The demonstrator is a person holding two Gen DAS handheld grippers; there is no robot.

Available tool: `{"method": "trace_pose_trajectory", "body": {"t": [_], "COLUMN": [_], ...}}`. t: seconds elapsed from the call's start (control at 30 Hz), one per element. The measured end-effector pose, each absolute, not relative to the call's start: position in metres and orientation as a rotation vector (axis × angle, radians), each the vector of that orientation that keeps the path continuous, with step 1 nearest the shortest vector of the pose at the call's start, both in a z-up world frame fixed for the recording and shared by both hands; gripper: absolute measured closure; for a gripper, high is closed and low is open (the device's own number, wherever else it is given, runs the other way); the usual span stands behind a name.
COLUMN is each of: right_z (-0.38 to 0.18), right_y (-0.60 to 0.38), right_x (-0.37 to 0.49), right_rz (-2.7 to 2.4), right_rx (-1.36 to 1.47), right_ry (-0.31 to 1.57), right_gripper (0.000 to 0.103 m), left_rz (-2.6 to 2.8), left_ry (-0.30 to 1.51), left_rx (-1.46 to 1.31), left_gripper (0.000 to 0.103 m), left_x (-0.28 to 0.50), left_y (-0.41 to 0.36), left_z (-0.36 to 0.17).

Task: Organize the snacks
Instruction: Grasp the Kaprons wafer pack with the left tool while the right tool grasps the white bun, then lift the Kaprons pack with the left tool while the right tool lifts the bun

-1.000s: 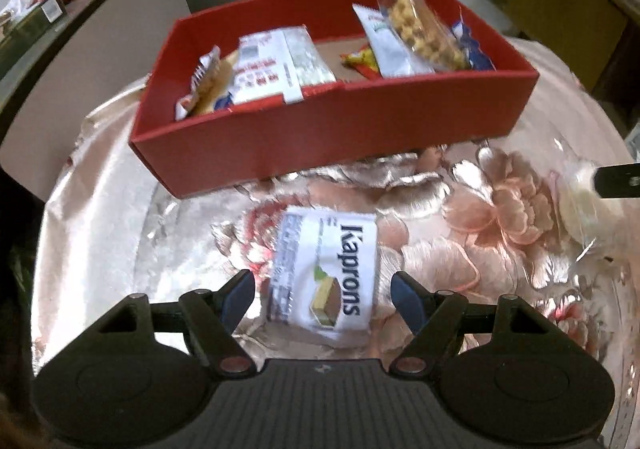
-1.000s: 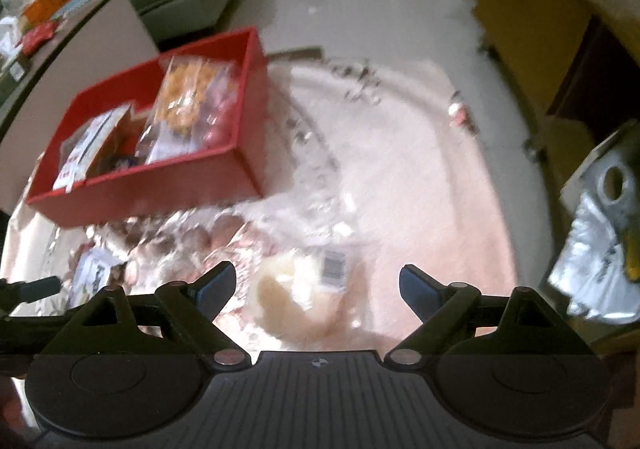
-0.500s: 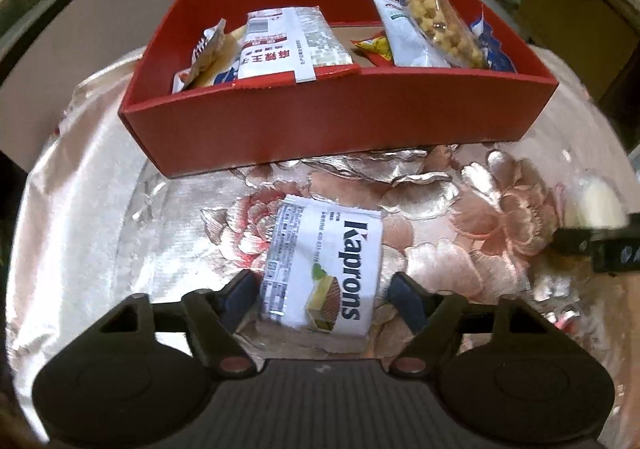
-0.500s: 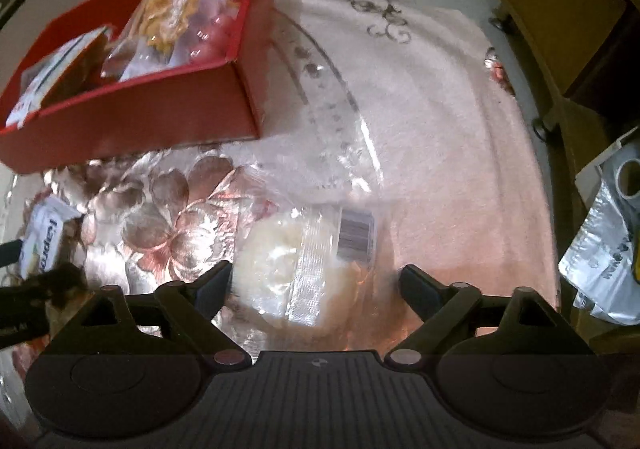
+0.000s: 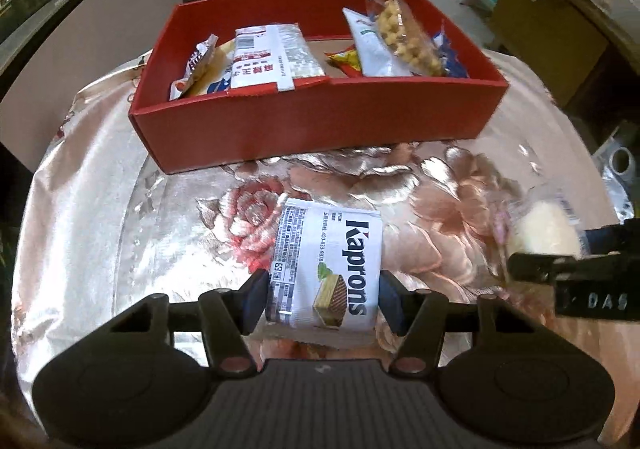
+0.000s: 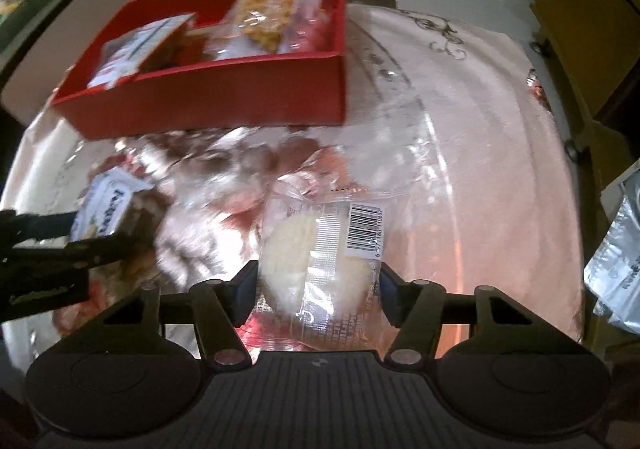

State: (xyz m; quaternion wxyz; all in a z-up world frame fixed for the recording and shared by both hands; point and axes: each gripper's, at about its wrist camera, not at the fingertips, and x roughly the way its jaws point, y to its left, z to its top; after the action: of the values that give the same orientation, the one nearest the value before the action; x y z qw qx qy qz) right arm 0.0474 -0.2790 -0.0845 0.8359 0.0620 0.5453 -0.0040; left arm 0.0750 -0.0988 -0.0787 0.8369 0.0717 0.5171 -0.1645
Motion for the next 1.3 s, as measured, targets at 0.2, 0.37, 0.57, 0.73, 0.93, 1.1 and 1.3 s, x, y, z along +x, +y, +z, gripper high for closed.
{"method": "trace_pose_trajectory", "body": {"t": [0.2,0.37,0.57,0.73,0.93,1.1,1.3], "right_z": [-0.082,-0.082,-0.070,-0.064,-0.053,-0.038,-0.018], "right_y": [-0.263,-0.255,-0.251,-0.249,-0.243,-0.238,-0.235], "right_x": [0.027,0.018,0.013,0.008,-0.002,-0.011,-0.020], "right_rz": [0.014,0.023,0.036,0.032,0.041,0.052,0.066], "right_rx": [0.114,0.100,0.104,0.098,0.095,0.095,0.110], "right_ry": [1.154,1.155,1.111,1.089,1.045,0.992,0.923], "right_gripper": [0.036,0.036,0.036,0.035,0.035,0.035,0.036], "left_rz": [-0.382,-0.404,-0.407,-0.406,-0.404,-0.407,-0.399], "left_ry": [1.105,1.098,1.057,1.025,0.981,0.939,0.877], "left_rx": [0.190,0.218,0.211,0.219,0.199,0.182,0.170], "left_gripper": [0.052,0.051,0.051,0.051,0.051,0.052,0.054], "left_x": [0.058,0.049,0.046,0.043,0.039,0.033,0.026], "left_y": [-0.103,-0.107,-0.106,-0.104,-0.099,-0.095,-0.090], "left_z": [-0.080,-0.080,-0.068,-0.060,-0.045,-0.031,-0.016]}}
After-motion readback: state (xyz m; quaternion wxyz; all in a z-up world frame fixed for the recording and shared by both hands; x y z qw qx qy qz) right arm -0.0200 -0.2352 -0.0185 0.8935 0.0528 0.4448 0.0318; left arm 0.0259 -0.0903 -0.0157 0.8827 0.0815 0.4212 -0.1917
